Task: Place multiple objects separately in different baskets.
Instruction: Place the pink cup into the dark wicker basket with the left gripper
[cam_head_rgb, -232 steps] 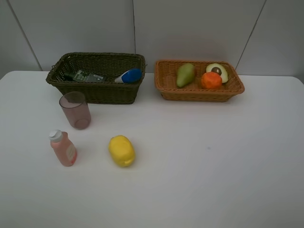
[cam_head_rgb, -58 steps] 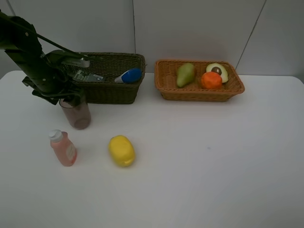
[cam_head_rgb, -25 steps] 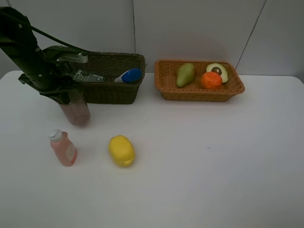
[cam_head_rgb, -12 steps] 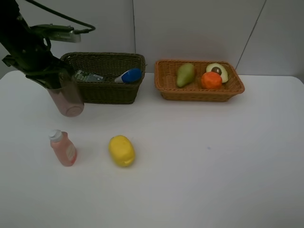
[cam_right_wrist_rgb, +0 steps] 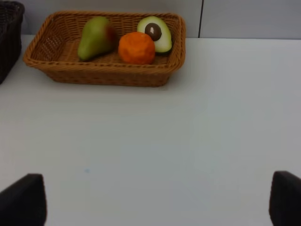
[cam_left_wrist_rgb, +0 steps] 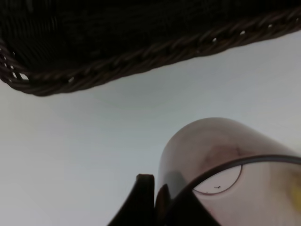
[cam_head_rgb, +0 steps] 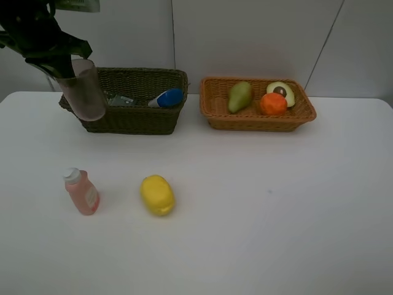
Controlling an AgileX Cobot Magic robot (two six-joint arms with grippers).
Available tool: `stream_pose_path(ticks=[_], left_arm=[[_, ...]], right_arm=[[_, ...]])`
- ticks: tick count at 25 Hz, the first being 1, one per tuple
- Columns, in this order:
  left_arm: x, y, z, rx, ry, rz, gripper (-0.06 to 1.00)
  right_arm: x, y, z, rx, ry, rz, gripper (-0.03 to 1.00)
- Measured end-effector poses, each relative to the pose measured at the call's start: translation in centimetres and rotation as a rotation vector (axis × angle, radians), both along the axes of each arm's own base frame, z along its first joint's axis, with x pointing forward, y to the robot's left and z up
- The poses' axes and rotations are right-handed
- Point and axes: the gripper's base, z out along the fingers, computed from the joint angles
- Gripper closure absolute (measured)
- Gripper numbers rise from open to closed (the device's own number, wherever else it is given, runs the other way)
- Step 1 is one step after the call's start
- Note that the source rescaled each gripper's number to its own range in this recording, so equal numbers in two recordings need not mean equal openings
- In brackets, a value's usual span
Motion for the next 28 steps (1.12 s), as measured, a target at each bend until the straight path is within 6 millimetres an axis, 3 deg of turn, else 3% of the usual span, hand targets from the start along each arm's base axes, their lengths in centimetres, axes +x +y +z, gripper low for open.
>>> stream_pose_path(ticks=[10,18,28], left_arm=[[2.7,-0.3,1.6,-0.030,-0.276,0.013,0.94],[5.9,-1.6,-2.7,-0.013,-0.348,-0.029,0.94],[8.1,-4.0,-7.2,0.006,-0.427,-0.097,0.94]], right_arm=[[0.0,0.0,0.0,0.000,0.000,0.000,-0.03],[0.0,0.0,0.0,0.001,0.000,0.000,-0.03],[0.0,0.0,0.0,0.001,0.000,0.000,-0.03]])
